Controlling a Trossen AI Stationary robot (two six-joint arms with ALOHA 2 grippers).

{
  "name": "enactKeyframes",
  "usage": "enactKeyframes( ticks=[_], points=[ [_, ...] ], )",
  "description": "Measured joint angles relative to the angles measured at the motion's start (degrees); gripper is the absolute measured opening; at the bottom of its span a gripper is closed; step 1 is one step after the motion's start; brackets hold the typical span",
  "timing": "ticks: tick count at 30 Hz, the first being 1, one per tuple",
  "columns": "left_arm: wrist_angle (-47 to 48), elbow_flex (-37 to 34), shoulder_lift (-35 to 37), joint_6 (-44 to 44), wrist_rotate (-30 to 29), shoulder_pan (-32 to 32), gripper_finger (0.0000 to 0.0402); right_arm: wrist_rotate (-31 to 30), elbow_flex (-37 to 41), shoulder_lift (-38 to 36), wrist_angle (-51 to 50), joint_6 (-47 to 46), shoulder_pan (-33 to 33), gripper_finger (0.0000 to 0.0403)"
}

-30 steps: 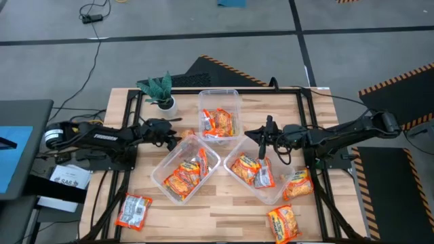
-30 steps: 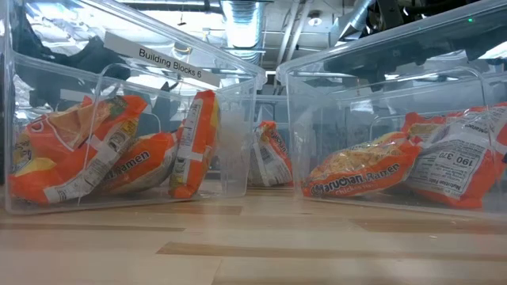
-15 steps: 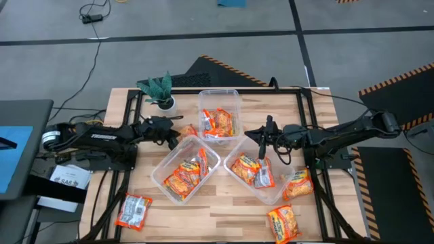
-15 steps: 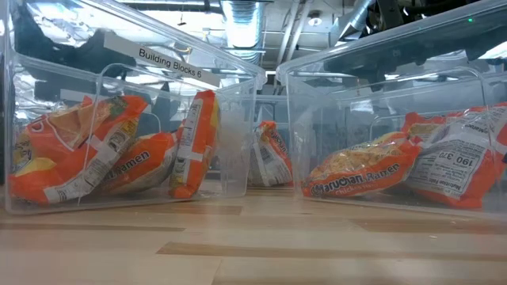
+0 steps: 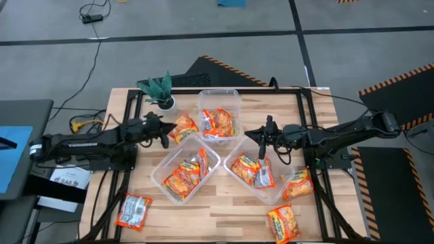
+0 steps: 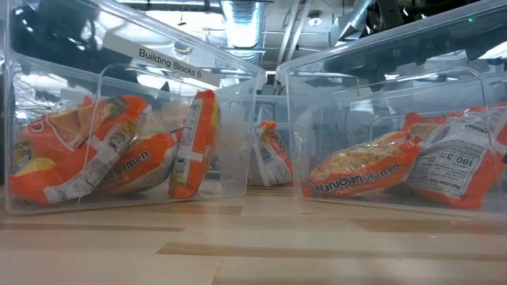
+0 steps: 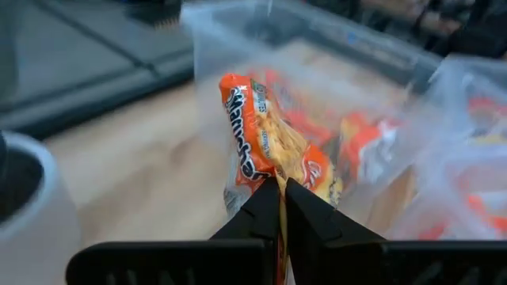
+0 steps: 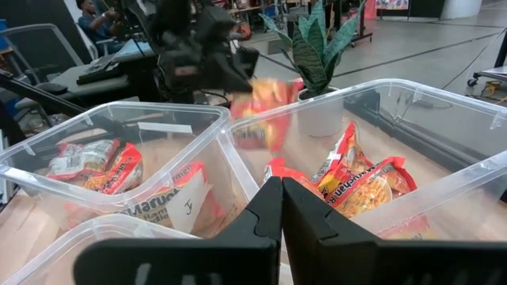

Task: Sort Maruchan noodles
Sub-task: Put the orange noodle pack into the bottom left transparent container

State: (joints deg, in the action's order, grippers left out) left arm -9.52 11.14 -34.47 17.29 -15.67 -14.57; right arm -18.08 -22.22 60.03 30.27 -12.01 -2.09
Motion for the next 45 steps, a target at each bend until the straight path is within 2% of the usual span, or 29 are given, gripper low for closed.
enactKeyframes(
  ticks=[6,11,16,21,23,27,33,38,41,45],
  points=[
    [-3.4,0.0,8.0,-2.2,-1.9,8.5,0.0,0.0,0.0,0.0,0.0,0.0,0.0,0.0033],
    [-10.7,0.0,11.0,-12.4,-6.9,18.4,0.0,0.0,0.0,0.0,0.0,-0.2,0.0,0.0033],
    [-16.6,0.0,10.4,-19.3,-14.2,28.4,0.0,0.0,0.0,0.0,0.0,-0.1,0.0,0.0033],
    [-25.8,0.1,7.0,-22.8,-12.9,35.4,0.0,0.0,0.0,0.0,0.0,-0.1,0.0,0.0033],
    [-25.8,1.1,5.1,-24.5,-13.0,37.5,0.0,0.0,0.0,0.0,0.0,-0.1,0.0,0.0033],
    [-19.7,5.3,0.0,-25.0,-15.9,39.7,0.0,0.0,0.0,0.0,0.0,-0.1,0.0,0.0033],
    [-9.0,11.9,-8.7,-22.2,-16.3,40.0,0.0,0.0,0.0,0.0,0.0,-0.1,0.0,0.0033],
    [-6.3,14.7,-14.7,-22.0,-20.3,40.0,0.0005,0.0,0.0,0.0,0.0,-0.1,0.0,0.0033],
    [-4.5,15.8,-16.8,-20.7,-22.1,40.0,0.0027,0.0,0.0,0.0,0.0,0.1,0.0,0.0033],
    [-2.1,17.4,-17.9,-17.3,-21.9,40.2,0.008,0.0,0.0,0.0,0.0,0.1,0.0,0.0033]
  ],
)
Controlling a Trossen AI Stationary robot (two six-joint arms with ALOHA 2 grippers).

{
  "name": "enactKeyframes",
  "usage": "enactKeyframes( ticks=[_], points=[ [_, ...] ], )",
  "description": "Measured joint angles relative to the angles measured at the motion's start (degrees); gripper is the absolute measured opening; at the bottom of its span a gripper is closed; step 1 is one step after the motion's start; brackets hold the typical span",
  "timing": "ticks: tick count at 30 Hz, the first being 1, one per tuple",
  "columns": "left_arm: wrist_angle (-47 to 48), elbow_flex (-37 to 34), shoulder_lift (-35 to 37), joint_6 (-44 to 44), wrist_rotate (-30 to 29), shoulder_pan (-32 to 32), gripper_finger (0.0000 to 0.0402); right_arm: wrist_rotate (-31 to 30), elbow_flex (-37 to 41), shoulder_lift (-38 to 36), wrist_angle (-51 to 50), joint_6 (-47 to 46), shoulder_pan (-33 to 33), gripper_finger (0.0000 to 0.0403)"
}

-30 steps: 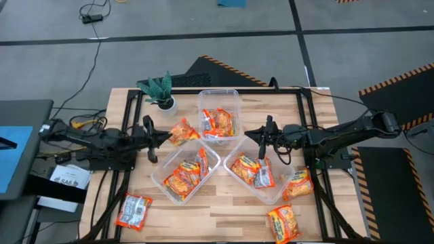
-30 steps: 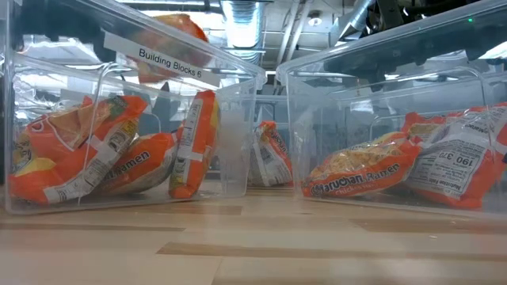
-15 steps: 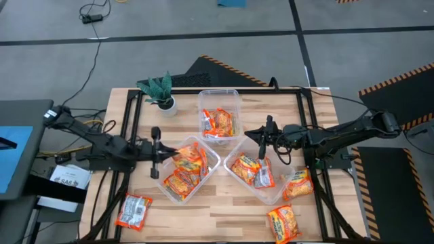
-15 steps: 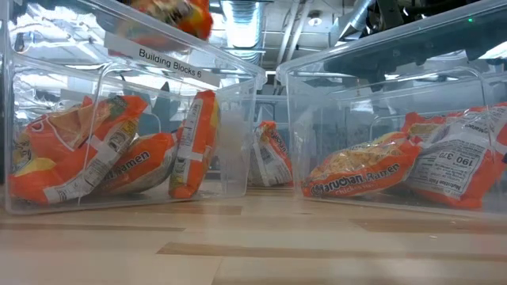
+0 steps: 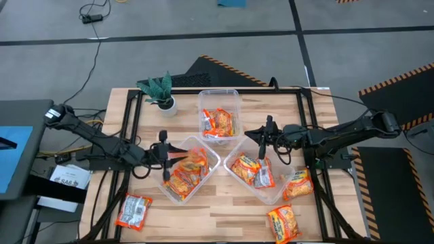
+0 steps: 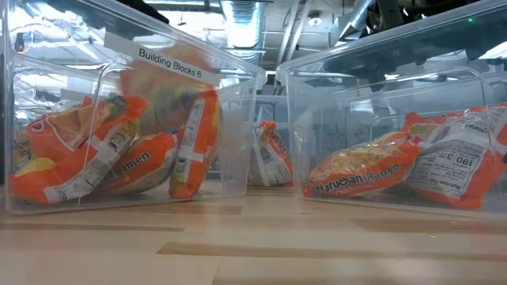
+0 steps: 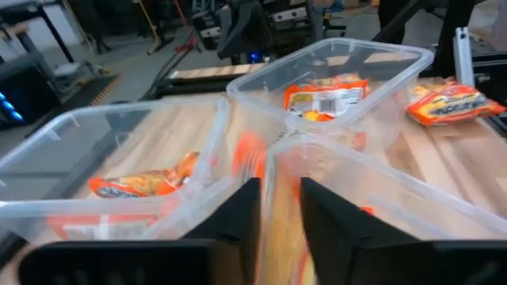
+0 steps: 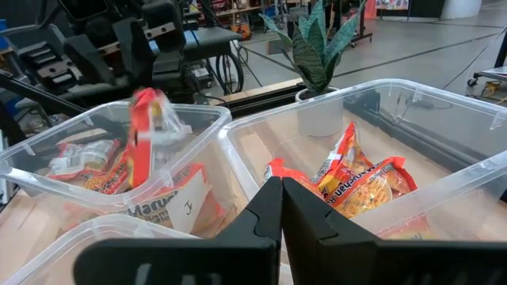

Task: Sort Maruchan noodles
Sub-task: Put the orange noodle pack into the bottom left transparent container, then put the orange noodle pack into the bottom right transparent container

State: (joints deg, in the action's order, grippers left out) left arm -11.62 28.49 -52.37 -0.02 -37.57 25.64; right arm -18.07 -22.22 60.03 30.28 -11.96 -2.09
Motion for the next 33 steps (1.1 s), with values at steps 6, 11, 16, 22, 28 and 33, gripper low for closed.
enactKeyframes(
  ticks=[6,11,16,22,28,33],
  points=[
    [0.6,0.9,-0.1,0.9,0.2,1.3,0.0167,0.0,0.0,0.0,0.0,0.0,0.0,0.0033],
    [0.6,1.7,-0.1,-1.9,-0.6,1.9,0.02,0.0,0.0,0.0,0.1,-0.3,0.0,0.0033],
    [2.7,1.8,0.6,-2.1,-8.5,1.7,0.0201,2.4,-0.2,0.0,4.6,-5.9,-0.3,0.0033],
    [6.0,1.4,3.1,0.1,-12.5,0.5,0.0199,14.2,-5.7,0.0,8.3,-4.2,-5.6,0.0039],
    [0.6,-4.4,7.7,0.3,-8.3,-2.3,0.0199,11.8,-18.2,0.4,-10.3,-1.0,-16.4,0.0072],
    [-2.9,-8.1,13.4,1.6,4.6,-7.1,0.0199,1.6,-31.4,4.7,-37.2,-3.1,-24.0,0.0106]
  ],
)
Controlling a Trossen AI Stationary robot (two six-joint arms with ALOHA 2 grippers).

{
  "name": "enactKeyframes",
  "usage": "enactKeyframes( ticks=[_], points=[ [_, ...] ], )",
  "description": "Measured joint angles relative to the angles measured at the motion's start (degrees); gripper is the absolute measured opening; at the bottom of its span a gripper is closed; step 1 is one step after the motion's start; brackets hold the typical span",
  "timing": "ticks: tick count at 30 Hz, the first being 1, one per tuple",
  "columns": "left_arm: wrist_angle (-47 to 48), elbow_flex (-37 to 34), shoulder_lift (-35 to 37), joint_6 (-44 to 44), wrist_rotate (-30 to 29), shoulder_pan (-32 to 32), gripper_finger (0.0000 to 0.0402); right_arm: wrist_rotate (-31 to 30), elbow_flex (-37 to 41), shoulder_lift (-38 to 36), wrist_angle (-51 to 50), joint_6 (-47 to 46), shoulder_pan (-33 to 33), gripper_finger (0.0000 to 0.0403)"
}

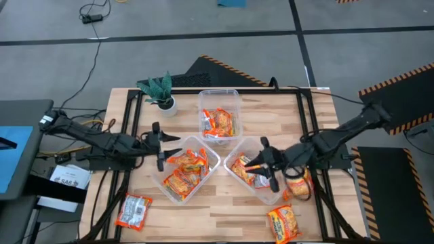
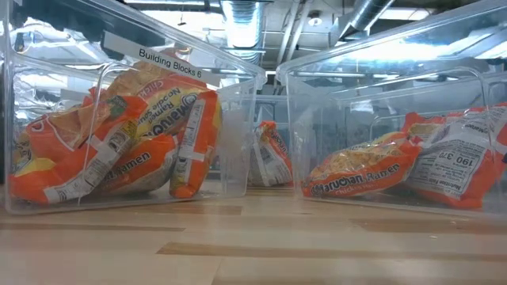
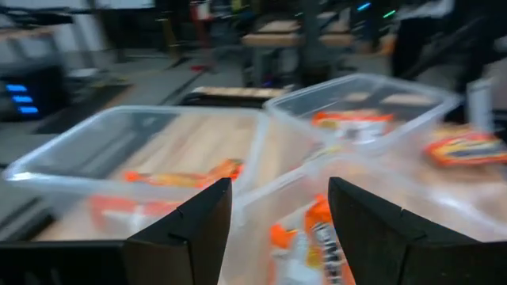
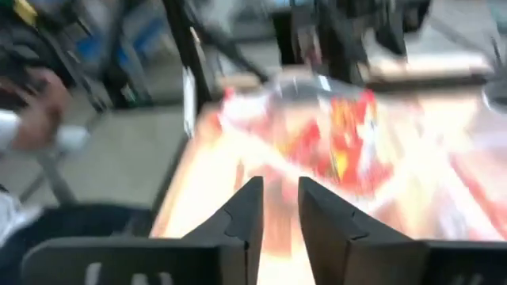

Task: Sort Maruchan noodles
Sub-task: Put the orange noodle pack into the bottom right transparent container

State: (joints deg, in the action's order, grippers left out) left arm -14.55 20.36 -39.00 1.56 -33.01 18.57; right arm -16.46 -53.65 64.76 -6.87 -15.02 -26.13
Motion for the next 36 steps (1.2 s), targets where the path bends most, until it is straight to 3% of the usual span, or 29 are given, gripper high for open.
enactKeyframes(
  ticks=[5,9,13,18,25,36],
  points=[
    [2.0,0.0,4.1,2.8,10.0,-1.8,0.0199,-0.5,-12.1,5.1,-26.8,-17.4,-4.7,0.0129],
    [3.0,0.0,5.3,3.6,11.2,-1.7,0.0199,7.1,-18.9,8.7,-39.5,-37.7,-8.2,0.0132],
    [3.7,0.0,5.3,3.9,11.1,-1.7,0.0199,16.0,-21.4,11.5,-43.3,-54.1,-13.0,0.013],
    [3.7,0.0,5.3,3.9,11.1,-1.7,0.0199,17.4,-21.5,14.7,-47.6,-67.7,-20.9,0.0127],
    [3.6,0.0,5.3,1.8,11.1,-1.7,0.0199,15.3,-21.1,22.6,-61.1,-80.7,-28.5,0.0127],
    [3.5,1.5,5.3,0.1,10.9,-1.7,0.0199,23.7,-19.8,33.2,-56.9,-80.2,-28.2,0.0127]
  ],
)
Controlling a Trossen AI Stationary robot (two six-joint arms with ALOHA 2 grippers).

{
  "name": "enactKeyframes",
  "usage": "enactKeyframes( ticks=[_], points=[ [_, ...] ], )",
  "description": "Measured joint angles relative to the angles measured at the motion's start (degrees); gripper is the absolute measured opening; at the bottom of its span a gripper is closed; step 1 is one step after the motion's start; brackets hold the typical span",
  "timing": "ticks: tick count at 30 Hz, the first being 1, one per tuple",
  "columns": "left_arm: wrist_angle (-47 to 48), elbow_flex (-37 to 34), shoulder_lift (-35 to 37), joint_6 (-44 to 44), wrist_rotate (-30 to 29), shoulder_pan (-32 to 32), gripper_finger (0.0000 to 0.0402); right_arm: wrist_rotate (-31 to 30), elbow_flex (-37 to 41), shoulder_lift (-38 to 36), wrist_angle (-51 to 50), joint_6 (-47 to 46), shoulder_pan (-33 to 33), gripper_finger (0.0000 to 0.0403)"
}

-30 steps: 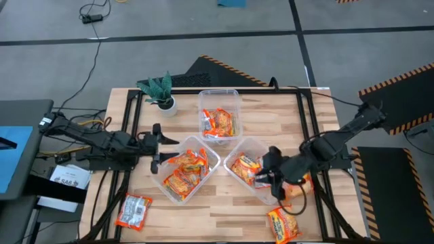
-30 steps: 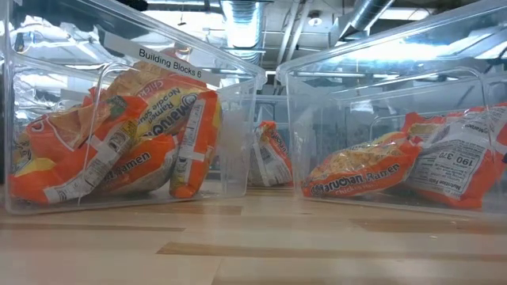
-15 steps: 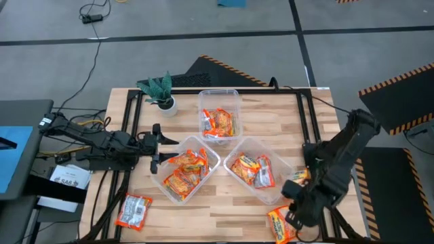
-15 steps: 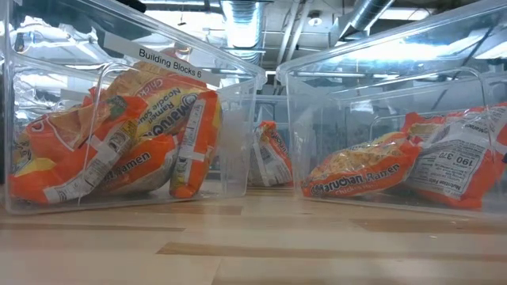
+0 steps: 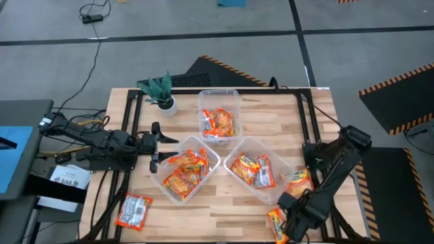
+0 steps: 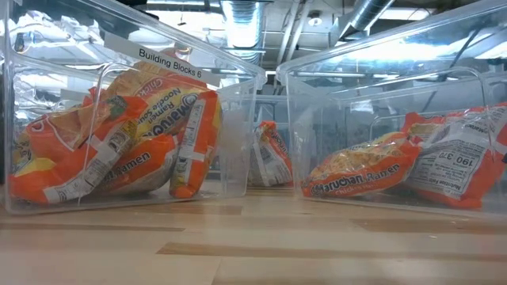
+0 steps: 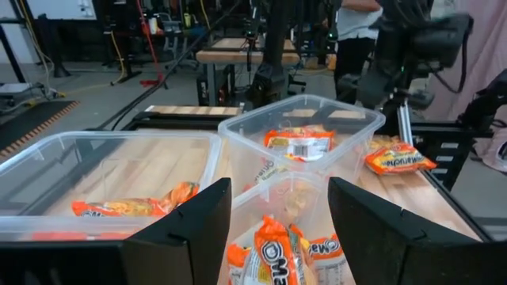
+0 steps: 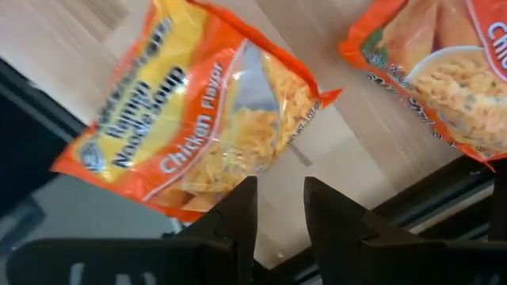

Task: Sort Maruchan noodles
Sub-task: Put the orange noodle pack into the bottom right transparent container

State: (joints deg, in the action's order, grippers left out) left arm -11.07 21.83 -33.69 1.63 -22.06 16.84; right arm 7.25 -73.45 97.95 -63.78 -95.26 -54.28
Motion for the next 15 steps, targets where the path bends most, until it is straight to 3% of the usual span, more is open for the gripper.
enactKeyframes(
  ticks=[6,15],
  points=[
    [0.0,0.1,0.0,-0.8,0.0,0.0,0.0199,2.0,3.0,0.3,11.3,-0.5,-1.5,0.0125],
    [-1.0,0.1,0.0,-2.6,0.2,0.0,0.0199,-9.2,15.8,-7.2,26.3,-18.8,-5.7,0.0111]
  ],
)
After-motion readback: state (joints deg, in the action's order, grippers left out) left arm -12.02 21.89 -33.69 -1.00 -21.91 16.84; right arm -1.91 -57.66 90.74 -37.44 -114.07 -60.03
